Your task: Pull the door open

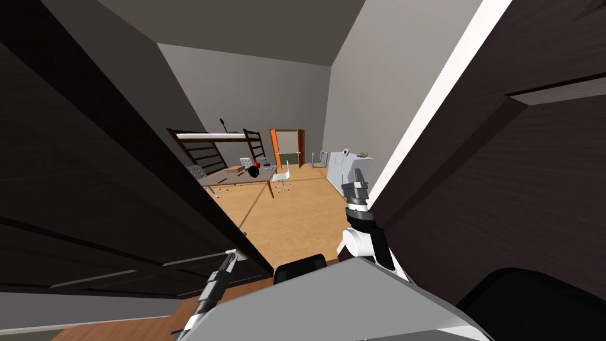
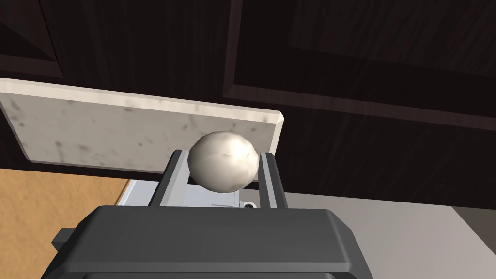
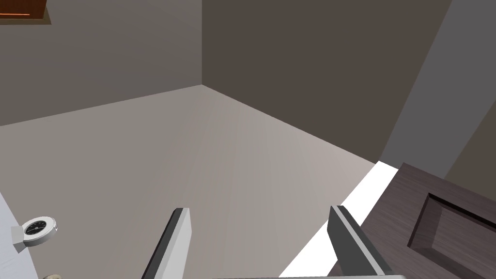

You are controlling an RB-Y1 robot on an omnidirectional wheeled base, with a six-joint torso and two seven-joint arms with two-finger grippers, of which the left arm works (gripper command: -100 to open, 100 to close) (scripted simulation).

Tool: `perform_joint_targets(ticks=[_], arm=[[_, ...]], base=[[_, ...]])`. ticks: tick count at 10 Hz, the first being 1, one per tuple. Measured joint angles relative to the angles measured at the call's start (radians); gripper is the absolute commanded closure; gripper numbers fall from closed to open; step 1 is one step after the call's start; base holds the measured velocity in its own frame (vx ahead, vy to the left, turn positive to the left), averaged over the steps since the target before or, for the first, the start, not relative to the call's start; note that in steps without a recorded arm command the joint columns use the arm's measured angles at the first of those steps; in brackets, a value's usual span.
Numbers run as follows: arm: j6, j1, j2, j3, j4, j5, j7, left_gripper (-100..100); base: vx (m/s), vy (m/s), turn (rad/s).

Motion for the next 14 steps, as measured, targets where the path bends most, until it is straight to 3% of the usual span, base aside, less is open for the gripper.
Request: perform_joint_targets(ticks=[14], arm=[[0.028, -0.042, 0.026, -0.068, 0.047, 0.082, 0.348, 100]], base=[[-0.033, 0.010, -0.021]])
